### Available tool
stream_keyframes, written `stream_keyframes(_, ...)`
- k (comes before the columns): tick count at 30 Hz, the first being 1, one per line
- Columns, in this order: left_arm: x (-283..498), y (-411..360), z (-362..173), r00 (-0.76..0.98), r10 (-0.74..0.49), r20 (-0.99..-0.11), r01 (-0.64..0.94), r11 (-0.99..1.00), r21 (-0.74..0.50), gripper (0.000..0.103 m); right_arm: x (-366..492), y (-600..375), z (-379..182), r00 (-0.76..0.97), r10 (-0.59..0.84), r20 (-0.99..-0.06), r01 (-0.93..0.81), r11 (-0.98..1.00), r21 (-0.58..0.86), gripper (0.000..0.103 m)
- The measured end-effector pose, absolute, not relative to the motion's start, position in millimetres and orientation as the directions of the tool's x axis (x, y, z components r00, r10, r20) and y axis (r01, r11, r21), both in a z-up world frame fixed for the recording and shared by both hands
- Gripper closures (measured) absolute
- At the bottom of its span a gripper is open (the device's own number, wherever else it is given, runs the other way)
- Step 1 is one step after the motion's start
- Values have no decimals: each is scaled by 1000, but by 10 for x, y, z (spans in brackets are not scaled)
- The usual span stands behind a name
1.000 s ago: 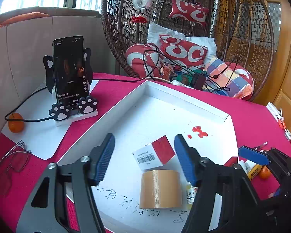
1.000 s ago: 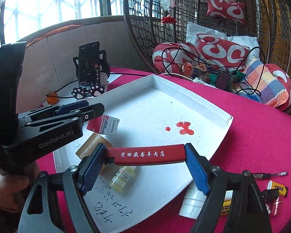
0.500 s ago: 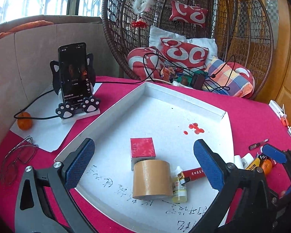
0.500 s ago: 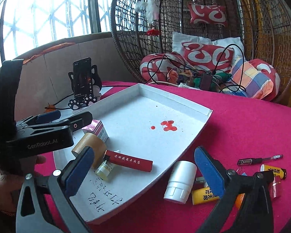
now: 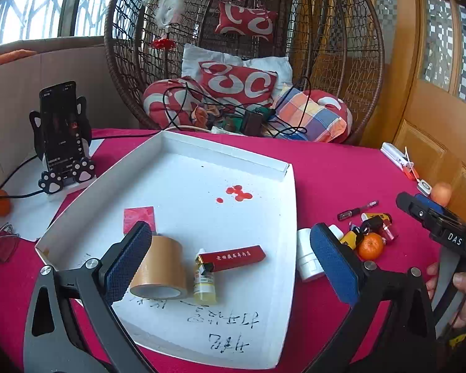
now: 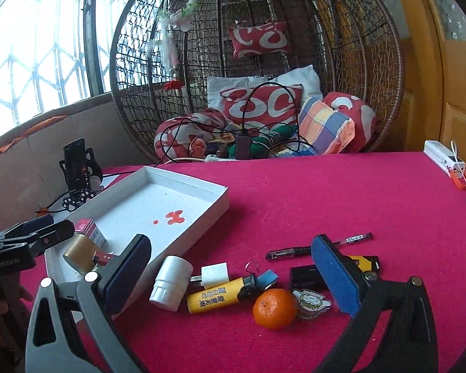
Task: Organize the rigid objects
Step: 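Open both tools and move them back toward the remaining items, then grasp the dark red cylinder with the right tool while the left grasps the yellow lighter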
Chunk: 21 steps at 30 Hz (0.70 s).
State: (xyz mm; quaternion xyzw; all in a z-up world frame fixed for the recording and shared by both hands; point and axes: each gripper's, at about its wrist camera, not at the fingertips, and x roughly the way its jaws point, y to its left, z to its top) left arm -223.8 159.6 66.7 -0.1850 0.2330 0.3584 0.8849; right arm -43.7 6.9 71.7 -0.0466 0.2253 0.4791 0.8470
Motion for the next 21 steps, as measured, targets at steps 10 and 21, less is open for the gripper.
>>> stream_keyframes(10, -1622, 1018, 455, 718, 304, -627, -495, 855, -153, 0, 214, -376, 381, 514, 609, -605, -692, 711, 128, 0)
stream_keyframes(21, -1394, 868, 386, 720, 226, -656, -416, 898, -146, 6, 195, 35, 119, 393, 600, -697, -774, 625, 102, 55)
